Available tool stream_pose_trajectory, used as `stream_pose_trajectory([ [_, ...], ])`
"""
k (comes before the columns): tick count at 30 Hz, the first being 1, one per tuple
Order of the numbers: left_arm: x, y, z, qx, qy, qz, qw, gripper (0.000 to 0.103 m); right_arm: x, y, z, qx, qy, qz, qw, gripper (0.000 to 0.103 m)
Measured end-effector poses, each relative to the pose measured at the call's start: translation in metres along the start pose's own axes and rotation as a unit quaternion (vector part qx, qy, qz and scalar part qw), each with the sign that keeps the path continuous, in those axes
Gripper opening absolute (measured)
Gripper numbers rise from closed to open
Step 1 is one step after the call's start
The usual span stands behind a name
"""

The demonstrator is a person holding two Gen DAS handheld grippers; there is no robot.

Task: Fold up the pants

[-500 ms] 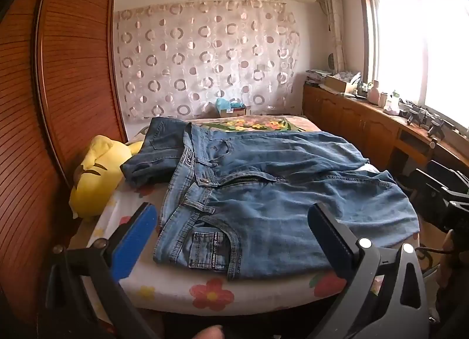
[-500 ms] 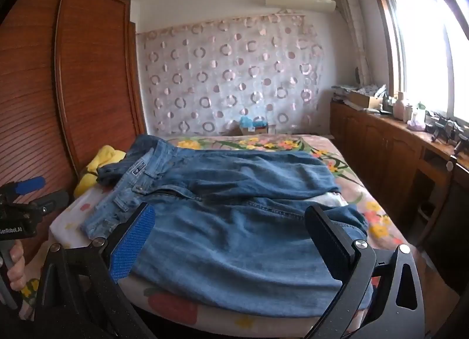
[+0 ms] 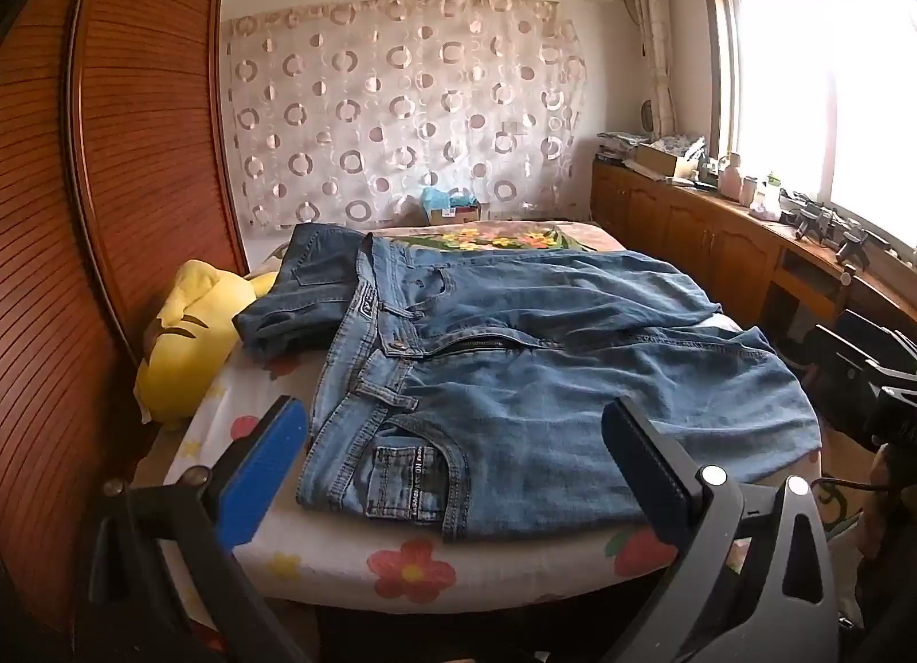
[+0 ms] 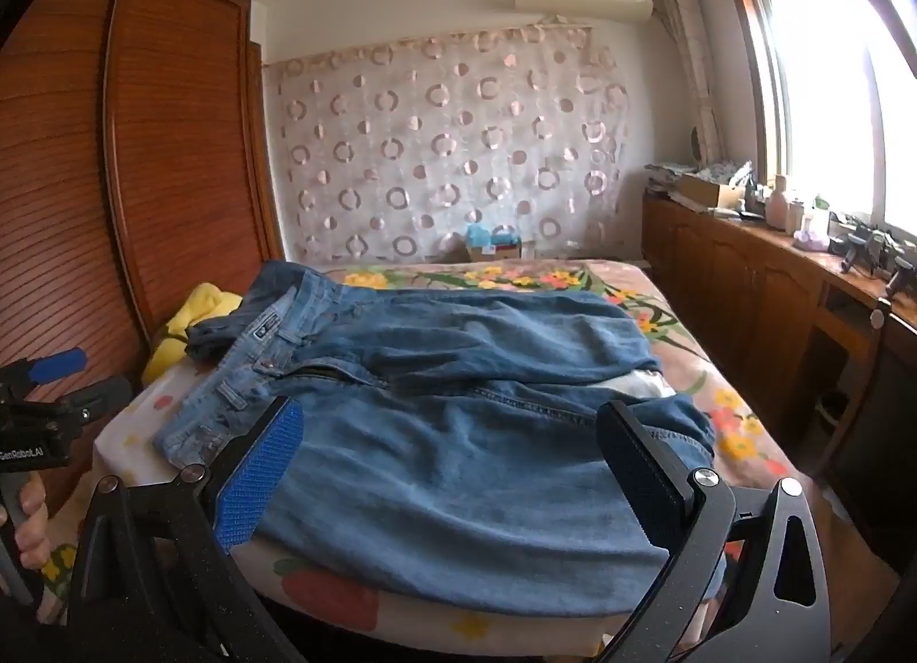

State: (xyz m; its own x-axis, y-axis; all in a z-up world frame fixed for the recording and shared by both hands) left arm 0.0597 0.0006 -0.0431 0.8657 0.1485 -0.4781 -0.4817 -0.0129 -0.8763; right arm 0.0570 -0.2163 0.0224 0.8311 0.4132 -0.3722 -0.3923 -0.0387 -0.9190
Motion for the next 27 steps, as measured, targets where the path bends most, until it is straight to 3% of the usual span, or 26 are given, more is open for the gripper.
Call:
stream_pose_trajectory([
  [27,-0.012,-0.009,-0.004,0.003,-0.001,-0.012,0.9999,0.103,-0.003,0.006,0.000,-0.001,0.001,0.002,1.000,0.103],
])
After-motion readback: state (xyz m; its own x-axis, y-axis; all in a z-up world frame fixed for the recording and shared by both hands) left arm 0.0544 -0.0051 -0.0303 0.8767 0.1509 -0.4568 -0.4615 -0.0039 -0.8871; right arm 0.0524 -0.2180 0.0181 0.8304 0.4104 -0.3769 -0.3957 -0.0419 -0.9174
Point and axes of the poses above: each gripper's, at about its wrist camera, not at the fingertips, and x roughly the way its jaws point, z to its left, y to its underside, the point moved 7 cm from there along x, roughly the way its jaws point, and after that the axes turned 8 degrees about -y, right-handed, at the moved point
